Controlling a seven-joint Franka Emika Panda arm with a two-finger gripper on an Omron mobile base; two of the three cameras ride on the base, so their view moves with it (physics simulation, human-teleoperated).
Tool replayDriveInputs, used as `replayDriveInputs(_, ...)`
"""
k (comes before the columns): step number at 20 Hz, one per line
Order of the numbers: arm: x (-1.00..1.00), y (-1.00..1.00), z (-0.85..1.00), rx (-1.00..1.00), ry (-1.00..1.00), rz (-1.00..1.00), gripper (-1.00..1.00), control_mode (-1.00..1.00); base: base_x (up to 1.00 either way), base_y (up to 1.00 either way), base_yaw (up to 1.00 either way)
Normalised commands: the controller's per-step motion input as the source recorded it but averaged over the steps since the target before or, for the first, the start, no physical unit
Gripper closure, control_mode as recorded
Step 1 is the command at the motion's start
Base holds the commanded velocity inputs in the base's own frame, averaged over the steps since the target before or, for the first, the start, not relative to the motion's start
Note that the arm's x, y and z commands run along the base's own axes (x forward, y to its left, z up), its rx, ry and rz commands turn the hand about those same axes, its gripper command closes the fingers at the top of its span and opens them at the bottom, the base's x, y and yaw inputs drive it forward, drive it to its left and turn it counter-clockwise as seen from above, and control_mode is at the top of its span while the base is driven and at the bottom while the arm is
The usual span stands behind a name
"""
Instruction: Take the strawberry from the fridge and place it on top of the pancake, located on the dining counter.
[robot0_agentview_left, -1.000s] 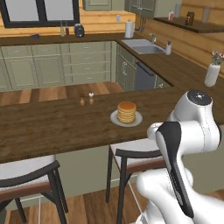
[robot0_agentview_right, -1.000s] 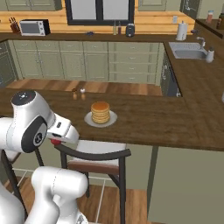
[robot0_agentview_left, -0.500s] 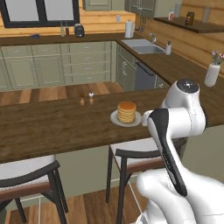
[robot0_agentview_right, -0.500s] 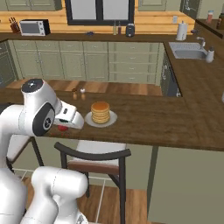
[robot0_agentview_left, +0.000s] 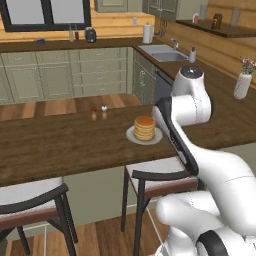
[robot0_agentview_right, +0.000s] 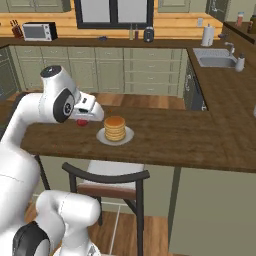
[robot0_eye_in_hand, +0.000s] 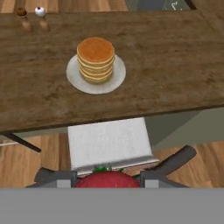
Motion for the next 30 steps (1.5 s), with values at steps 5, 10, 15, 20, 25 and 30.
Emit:
replayDriveInputs(5, 1.00, -0.04, 0.00, 0.10, 0.15, 0.00, 1.00, -1.00, 0.00, 0.00, 0.00)
replayDriveInputs(10, 1.00, -0.09, -0.36, 0.16, 0.01, 0.01, 1.00, -1.00, 0.00, 0.00, 0.00)
replayDriveInputs(15, 1.00, 0.00, -0.39, 0.01, 0.04, 0.01, 1.00, -1.00, 0.00, 0.00, 0.00)
replayDriveInputs(20, 0.94, 0.01, -0.46, -0.06, 0.01, 0.00, 1.00, -1.00, 0.00, 0.00, 0.00)
replayDriveInputs(25, 0.84, 0.00, -0.32, -0.04, 0.07, 0.00, 1.00, -1.00, 0.00, 0.00, 0.00)
replayDriveInputs(30, 0.53, 0.00, -0.51, 0.01, 0.07, 0.04, 1.00, -1.00, 0.00, 0.00, 0.00)
